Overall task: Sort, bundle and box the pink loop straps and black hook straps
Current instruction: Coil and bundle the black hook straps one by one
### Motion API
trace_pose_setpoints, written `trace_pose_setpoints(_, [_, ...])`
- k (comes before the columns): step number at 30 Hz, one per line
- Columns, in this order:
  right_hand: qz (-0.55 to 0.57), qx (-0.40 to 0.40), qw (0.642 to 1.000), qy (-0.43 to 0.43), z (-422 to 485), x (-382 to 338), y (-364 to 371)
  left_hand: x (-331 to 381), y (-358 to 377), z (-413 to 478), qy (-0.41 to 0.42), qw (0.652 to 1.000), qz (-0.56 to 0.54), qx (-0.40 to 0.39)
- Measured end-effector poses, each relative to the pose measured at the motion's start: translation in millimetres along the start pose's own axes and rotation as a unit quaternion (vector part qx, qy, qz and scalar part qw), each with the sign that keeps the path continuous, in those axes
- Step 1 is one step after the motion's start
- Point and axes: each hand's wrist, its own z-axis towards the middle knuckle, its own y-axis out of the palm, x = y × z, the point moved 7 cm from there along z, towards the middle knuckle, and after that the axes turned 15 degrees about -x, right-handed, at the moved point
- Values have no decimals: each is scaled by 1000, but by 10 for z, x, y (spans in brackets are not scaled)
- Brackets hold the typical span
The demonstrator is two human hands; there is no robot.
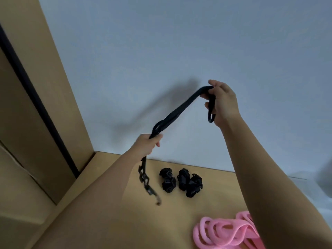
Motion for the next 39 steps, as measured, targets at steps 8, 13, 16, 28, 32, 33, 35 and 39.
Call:
trace_pose_setpoints(8, [-10,59,995,80,-229,621,-197,11,-607,-59,-64,981,-110,145])
trace_pose_setpoints(13, [-104,65,984,129,-345,1084,-315,354,-628,-113,-9,982,-110,152])
trace_pose_setpoints(16, [-230,-41,952,197,-439,1371,-223,743,-497,-128,34,992,-37,118])
trace_pose_setpoints(28, [-181,-216,956,78,-245,757,703,1110,-5,11,5,987,154,54])
trace_pose_setpoints(32, [-217,-170,959,70,-124,632,731,1025,-125,-11,35,985,158,66])
trace_pose_setpoints(33, [-217,-168,959,74,-107,631,730,993,-136,-31,41,985,154,61])
trace_pose_setpoints(35, [-201,-157,963,83,-84,632,714,909,-139,-54,53,987,146,50])
trace_pose_setpoints(39, [-138,-150,970,135,-84,677,683,784,-120,-63,72,989,121,47])
